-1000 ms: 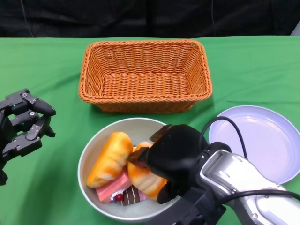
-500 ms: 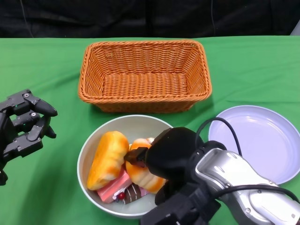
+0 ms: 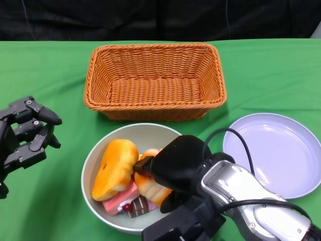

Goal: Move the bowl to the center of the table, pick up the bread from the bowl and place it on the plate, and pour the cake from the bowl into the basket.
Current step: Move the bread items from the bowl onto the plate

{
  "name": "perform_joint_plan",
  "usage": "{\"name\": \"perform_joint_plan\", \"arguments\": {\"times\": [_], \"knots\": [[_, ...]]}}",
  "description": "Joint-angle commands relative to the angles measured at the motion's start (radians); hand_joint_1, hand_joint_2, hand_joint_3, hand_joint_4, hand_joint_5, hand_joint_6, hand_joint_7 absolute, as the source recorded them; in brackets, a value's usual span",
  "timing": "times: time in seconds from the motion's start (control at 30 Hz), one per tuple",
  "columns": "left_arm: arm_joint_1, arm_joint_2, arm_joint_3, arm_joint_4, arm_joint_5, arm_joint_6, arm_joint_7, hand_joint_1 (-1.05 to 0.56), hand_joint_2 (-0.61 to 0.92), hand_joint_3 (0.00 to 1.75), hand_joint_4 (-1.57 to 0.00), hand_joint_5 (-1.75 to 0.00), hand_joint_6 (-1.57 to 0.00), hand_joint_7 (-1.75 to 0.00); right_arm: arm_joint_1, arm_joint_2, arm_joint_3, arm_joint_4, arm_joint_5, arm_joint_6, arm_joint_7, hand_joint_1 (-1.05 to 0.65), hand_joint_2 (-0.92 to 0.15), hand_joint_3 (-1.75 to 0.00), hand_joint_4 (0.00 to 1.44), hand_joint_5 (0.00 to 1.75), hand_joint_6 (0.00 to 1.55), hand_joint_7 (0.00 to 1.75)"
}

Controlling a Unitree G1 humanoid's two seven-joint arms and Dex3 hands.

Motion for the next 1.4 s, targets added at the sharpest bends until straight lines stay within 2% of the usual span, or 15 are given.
{"name": "perform_joint_plan", "arguments": {"times": [0.03, 0.2, 0.3, 0.37, 0.53, 0.57, 0.6, 0.77, 0.83, 0.87, 0.93, 1.07, 1.13, 1.27, 1.4], "knots": [[0.010, 0.019, 0.002, -0.004, 0.006, 0.002, 0.002, 0.04, 0.73, 0.86, -0.67, -1.61, -0.72, -1.29, 0.031, -0.003, 0.008, 0.085, 0.042, -0.028, -0.030, -0.46, -0.92, -0.15, 0.85, 0.67, 0.67, 0.01], [0.007, 0.018, -0.002, 0.002, 0.010, -0.007, 0.003, 0.03, 0.73, 0.86, -0.67, -1.62, -0.72, -1.30, 0.035, 0.011, -0.014, 0.167, 0.115, -0.086, -0.148, -0.31, -0.92, -0.10, 0.82, 0.89, 0.78, 0.03], [0.005, 0.017, -0.002, 0.007, 0.012, -0.012, 0.006, 0.04, 0.72, 0.89, -0.68, -1.63, -0.72, -1.31, 0.042, 0.024, -0.030, 0.220, 0.155, -0.121, -0.245, -0.27, -0.89, -0.02, 0.86, 0.88, 1.01, 0.08], [0.004, 0.018, -0.001, 0.016, 0.011, -0.022, 0.000, 0.04, 0.72, 0.89, -0.68, -1.63, -0.71, -1.31, 0.039, 0.022, -0.031, 0.240, 0.167, -0.137, -0.282, -0.26, -0.88, 0.00, 0.84, 0.89, 1.08, 0.07], [0.004, 0.019, -0.003, 0.022, 0.016, -0.029, 0.005, 0.04, 0.72, 0.88, -0.67, -1.63, -0.71, -1.31, 0.038, 0.017, -0.042, 0.245, 0.185, -0.149, -0.336, -0.26, -0.91, -0.01, 0.83, 0.93, 1.10, 0.05], [0.004, 0.019, -0.004, 0.023, 0.019, -0.030, 0.008, 0.03, 0.72, 0.88, -0.68, -1.62, -0.71, -1.31, 0.040, 0.017, -0.048, 0.243, 0.192, -0.151, -0.347, -0.26, -0.92, -0.03, 0.78, 1.07, 1.10, 0.05], [0.004, 0.019, -0.003, 0.023, 0.018, -0.027, 0.007, 0.03, 0.72, 0.88, -0.68, -1.62, -0.71, -1.31, 0.041, 0.018, -0.057, 0.242, 0.201, -0.156, -0.363, -0.26, -0.92, -0.03, 0.75, 1.14, 1.11, 0.04], [0.002, 0.013, 0.000, 0.020, 0.019, -0.023, 0.008, 0.02, 0.70, 0.90, -0.69, -1.62, -0.72, -1.31, 0.050, 0.028, -0.101, 0.227, 0.259, -0.173, -0.411, -0.24, -0.92, -0.04, 0.75, 1.24, 1.14, 0.05], [0.002, 0.011, 0.000, 0.018, 0.017, -0.019, 0.008, 0.02, 0.70, 0.90, -0.69, -1.62, -0.72, -1.31, 0.054, 0.032, -0.118, 0.216, 0.284, -0.171, -0.422, -0.22, -0.92, -0.02, 0.73, 1.37, 1.15, 0.05], [0.001, 0.010, 0.000, 0.019, 0.018, -0.020, 0.010, 0.03, 0.70, 0.91, -0.69, -1.62, -0.72, -1.31, 0.055, 0.035, -0.126, 0.208, 0.293, -0.166, -0.422, -0.21, -0.92, -0.02, 0.71, 1.52, 1.17, 0.07], [0.000, 0.009, 0.000, 0.022, 0.019, -0.023, 0.011, 0.04, 0.70, 0.91, -0.69, -1.62, -0.71, -1.32, 0.059, 0.039, -0.142, 0.192, 0.311, -0.163, -0.425, -0.20, -0.92, -0.02, 0.68, 1.63, 1.17, 0.08], [0.000, 0.007, -0.001, 0.023, 0.022, -0.022, 0.014, 0.04, 0.71, 0.90, -0.68, -1.62, -0.71, -1.32, 0.066, 0.040, -0.166, 0.152, 0.334, -0.158, -0.420, -0.20, -0.92, -0.01, 0.73, 1.51, 1.17, 0.07], [-0.001, 0.005, -0.003, 0.021, 0.024, -0.018, 0.019, 0.03, 0.71, 0.90, -0.68, -1.61, -0.71, -1.32, 0.072, 0.036, -0.184, 0.097, 0.347, -0.142, -0.391, -0.19, -0.90, 0.00, 0.72, 1.62, 1.20, 0.09], [-0.004, 0.004, -0.003, 0.025, 0.025, -0.023, 0.017, 0.02, 0.70, 0.89, -0.69, -1.61, -0.71, -1.31, 0.082, 0.027, -0.208, 0.003, 0.367, -0.094, -0.311, -0.19, -0.90, 0.00, 0.77, 1.60, 1.19, 0.08], [-0.007, 0.005, -0.002, 0.034, 0.023, -0.031, 0.010, 0.03, 0.70, 0.90, -0.69, -1.61, -0.71, -1.32, 0.092, 0.023, -0.227, -0.069, 0.385, -0.044, -0.240, -0.20, -0.86, 0.00, 0.86, 1.33, 1.18, 0.04]]}}
